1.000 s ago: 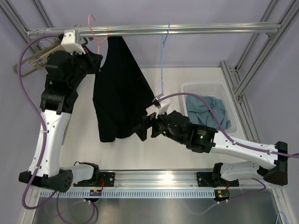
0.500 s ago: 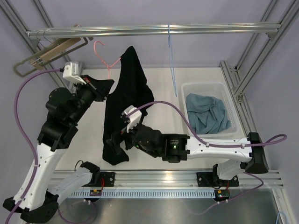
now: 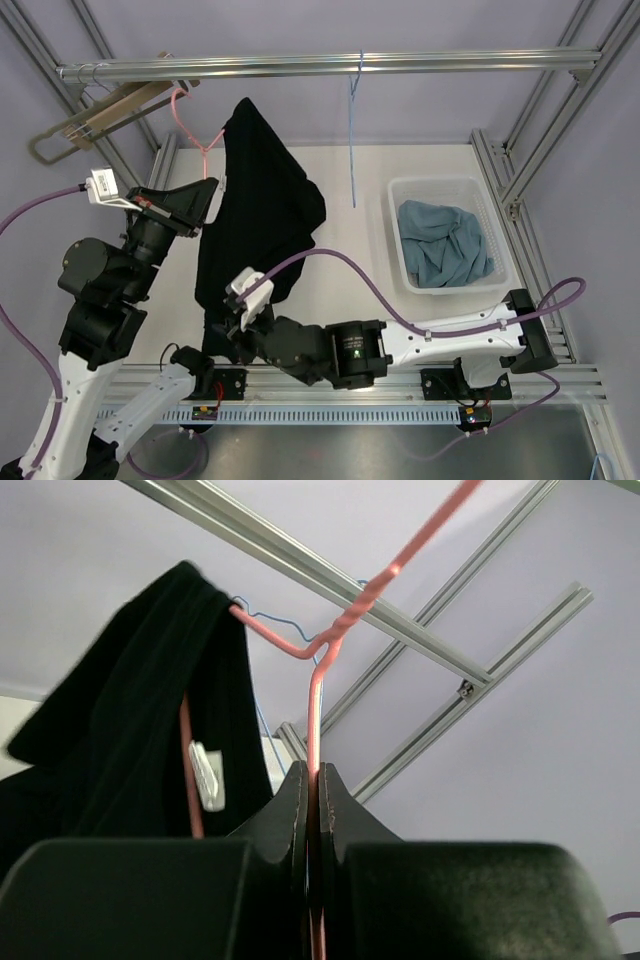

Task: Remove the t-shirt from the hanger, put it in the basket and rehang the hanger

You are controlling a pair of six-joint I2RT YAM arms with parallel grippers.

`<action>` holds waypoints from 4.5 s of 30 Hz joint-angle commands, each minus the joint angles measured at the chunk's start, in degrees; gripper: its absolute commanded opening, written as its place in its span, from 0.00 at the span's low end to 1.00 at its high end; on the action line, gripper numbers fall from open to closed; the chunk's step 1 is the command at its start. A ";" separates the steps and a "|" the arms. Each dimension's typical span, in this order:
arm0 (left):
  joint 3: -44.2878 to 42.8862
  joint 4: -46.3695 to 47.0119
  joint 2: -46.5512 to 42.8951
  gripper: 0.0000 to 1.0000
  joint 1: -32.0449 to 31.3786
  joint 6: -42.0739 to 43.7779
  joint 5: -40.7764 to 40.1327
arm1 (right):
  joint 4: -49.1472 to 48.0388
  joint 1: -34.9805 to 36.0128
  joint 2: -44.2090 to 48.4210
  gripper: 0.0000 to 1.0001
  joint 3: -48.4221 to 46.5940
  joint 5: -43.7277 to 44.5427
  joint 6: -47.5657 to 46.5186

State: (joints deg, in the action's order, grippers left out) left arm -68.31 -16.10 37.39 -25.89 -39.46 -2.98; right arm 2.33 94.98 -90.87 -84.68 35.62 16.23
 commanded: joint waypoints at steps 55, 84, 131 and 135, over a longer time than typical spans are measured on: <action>-11.40 -2.36 -16.99 0.00 0.23 -13.45 35.95 | -16.38 -27.04 22.40 0.49 17.71 -31.74 -10.52; -13.25 -24.24 -14.01 0.00 0.23 15.82 6.06 | 18.85 -27.04 34.64 0.00 -24.97 10.34 -26.30; 2.75 -13.79 -10.76 0.00 0.23 13.89 9.13 | 7.59 -74.76 38.40 0.00 44.50 -4.77 17.65; 3.10 -12.12 -9.35 0.00 0.22 13.10 9.66 | 9.71 -74.76 37.52 0.04 51.36 -2.75 28.14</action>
State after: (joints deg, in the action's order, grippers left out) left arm -65.41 -33.89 26.48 -25.76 -25.43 6.02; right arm 12.80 20.56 -54.19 -35.48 32.10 30.35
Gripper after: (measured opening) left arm 0.031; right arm 0.051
